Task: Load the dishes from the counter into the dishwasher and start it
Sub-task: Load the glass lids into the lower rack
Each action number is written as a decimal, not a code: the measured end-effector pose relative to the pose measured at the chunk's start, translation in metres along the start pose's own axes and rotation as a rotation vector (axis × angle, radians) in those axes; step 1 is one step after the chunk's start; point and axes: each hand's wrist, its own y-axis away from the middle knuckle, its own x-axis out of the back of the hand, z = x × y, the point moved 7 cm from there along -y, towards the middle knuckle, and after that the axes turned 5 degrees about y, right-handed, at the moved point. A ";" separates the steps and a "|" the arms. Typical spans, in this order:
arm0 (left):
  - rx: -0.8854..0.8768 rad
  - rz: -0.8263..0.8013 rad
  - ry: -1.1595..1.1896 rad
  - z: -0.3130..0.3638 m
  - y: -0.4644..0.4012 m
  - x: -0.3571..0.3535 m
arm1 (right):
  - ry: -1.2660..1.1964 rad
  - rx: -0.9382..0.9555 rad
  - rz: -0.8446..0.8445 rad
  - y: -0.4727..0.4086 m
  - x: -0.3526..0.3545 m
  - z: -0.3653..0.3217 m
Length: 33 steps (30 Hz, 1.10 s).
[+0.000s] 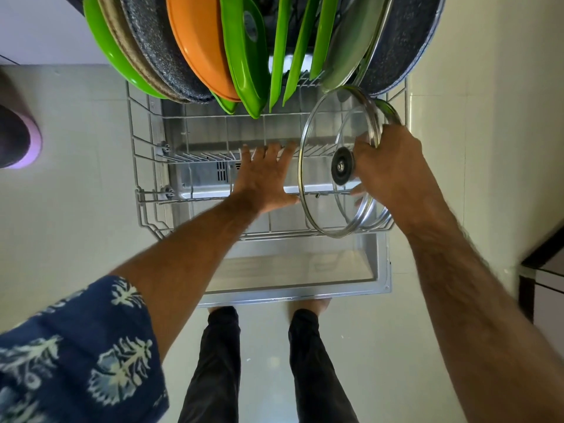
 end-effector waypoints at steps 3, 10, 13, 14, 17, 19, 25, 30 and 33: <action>0.024 0.027 -0.027 0.004 -0.001 0.000 | -0.013 -0.003 0.008 0.000 -0.001 0.005; -0.002 0.033 -0.077 0.003 -0.003 -0.003 | 0.096 0.047 0.033 -0.019 -0.018 -0.005; -0.031 0.022 -0.091 0.003 -0.001 -0.006 | 0.099 0.070 0.022 -0.023 -0.031 -0.009; -0.031 0.021 -0.074 0.002 -0.001 -0.006 | 0.103 0.079 0.014 -0.024 -0.036 -0.012; -0.032 0.023 -0.037 -0.001 -0.002 -0.005 | 0.165 0.114 -0.008 -0.022 -0.057 -0.019; -0.046 0.019 -0.032 -0.003 -0.002 -0.006 | 0.210 0.111 -0.007 -0.019 -0.067 -0.019; -0.081 0.013 -0.043 -0.002 0.002 -0.003 | 0.202 0.081 0.014 -0.025 -0.077 -0.005; -0.098 -0.036 -0.098 0.002 0.020 0.005 | 0.110 0.055 -0.095 -0.022 -0.081 -0.004; -0.075 -0.034 -0.124 0.002 0.043 0.029 | -0.056 -0.038 -0.282 -0.012 -0.076 0.002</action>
